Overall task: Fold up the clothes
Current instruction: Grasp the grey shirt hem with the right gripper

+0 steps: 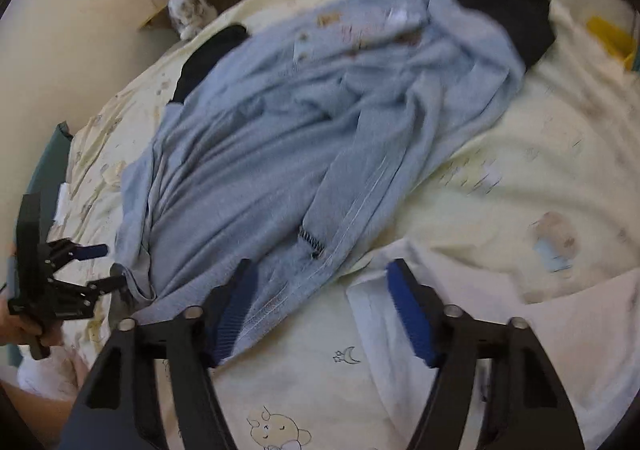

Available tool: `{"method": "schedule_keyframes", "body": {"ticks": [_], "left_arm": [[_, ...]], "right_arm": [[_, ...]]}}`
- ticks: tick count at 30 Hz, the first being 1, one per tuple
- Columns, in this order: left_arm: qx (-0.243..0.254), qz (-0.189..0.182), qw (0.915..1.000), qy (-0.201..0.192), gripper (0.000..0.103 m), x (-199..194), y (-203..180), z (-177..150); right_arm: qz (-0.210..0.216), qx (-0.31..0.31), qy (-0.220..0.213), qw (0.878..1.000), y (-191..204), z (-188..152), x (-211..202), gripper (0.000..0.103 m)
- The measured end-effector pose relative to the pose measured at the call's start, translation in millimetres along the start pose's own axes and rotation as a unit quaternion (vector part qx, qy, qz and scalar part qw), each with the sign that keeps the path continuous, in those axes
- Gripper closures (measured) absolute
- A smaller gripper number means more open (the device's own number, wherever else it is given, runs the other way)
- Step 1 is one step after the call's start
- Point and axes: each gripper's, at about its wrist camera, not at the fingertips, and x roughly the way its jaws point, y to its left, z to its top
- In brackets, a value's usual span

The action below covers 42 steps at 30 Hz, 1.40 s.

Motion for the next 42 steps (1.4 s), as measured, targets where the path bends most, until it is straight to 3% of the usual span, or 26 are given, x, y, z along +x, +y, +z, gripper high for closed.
{"method": "schedule_keyframes", "body": {"ticks": [2, 5, 6, 7, 9, 10, 15, 16, 17, 21, 25, 31, 32, 34, 35, 36, 37, 39, 42], "left_arm": [[0.012, 0.014, 0.9998, -0.011, 0.033, 3, -2, 3], [0.019, 0.036, 0.9991, -0.012, 0.053, 8, 1, 10], [0.017, 0.036, 0.9991, -0.014, 0.064, 7, 4, 12], [0.016, 0.043, 0.9988, -0.018, 0.086, 6, 7, 13], [0.01, 0.06, 0.9979, -0.021, 0.101, 5, 14, 15], [-0.001, 0.051, 0.9985, -0.023, 0.101, 4, 19, 15], [-0.025, 0.047, 0.998, -0.036, 0.101, -2, 33, 14], [-0.035, 0.05, 0.9974, -0.039, 0.101, -4, 39, 14], [-0.042, 0.052, 0.9968, -0.043, 0.101, -7, 45, 14], [-0.079, 0.078, 0.992, -0.06, 0.102, -30, 74, 6], [-0.099, 0.133, 0.9847, -0.055, 0.103, -51, 119, -17], [-0.159, 0.191, 0.9685, -0.018, 0.103, -61, 179, -79], [-0.17, 0.188, 0.9673, -0.01, 0.103, -58, 186, -87], [-0.177, 0.143, 0.9739, 0.007, 0.103, -47, 185, -94], [-0.161, 0.129, 0.9785, 0.008, 0.101, -44, 175, -93], [-0.145, 0.114, 0.9827, 0.01, 0.091, -42, 164, -92], [-0.128, 0.102, 0.9865, 0.011, 0.073, -39, 154, -91], [-0.052, 0.102, 0.9934, 0.003, 0.053, -32, 123, -79], [0.052, 0.107, 0.9929, -0.013, 0.05, -24, 89, -62]], "right_arm": [[0.015, 0.01, 0.016, 1.0, -4, 1, 14, 0.035], [0.015, 0.012, 0.027, 0.999, -6, 4, 32, 0.035], [0.01, 0.015, 0.03, 0.999, -7, 6, 37, 0.035], [0.015, 0.021, 0.03, 0.999, -8, 6, 39, 0.035], [0.034, 0.032, 0.032, 0.998, -10, 4, 43, 0.043], [0.043, 0.037, 0.033, 0.998, -11, 3, 45, 0.059], [0.045, 0.044, 0.043, 0.997, -11, 1, 50, 0.072], [0.047, 0.043, 0.041, 0.997, -11, 1, 50, 0.089], [0.048, 0.043, 0.039, 0.997, -11, 1, 49, 0.096], [0.047, 0.052, 0.01, 0.997, -15, 5, 28, 0.098], [0.039, 0.04, -0.017, 0.998, -20, 3, -8, 0.098], [-0.009, 0.037, 0.005, 0.999, -47, -24, -49, 0.098], [-0.017, 0.039, 0.009, 0.999, -53, -29, -55, 0.098], [-0.033, 0.044, 0.017, 0.998, -65, -38, -66, 0.098], [-0.039, 0.049, 0.02, 0.998, -70, -42, -67, 0.098], [-0.044, 0.053, 0.025, 0.997, -74, -44, -66, 0.098], [-0.048, 0.056, 0.03, 0.997, -78, -46, -64, 0.098], [-0.057, 0.063, 0.04, 0.996, -85, -50, -62, 0.098], [-0.075, 0.057, 0.035, 0.995, -84, -45, -67, 0.095]]}}
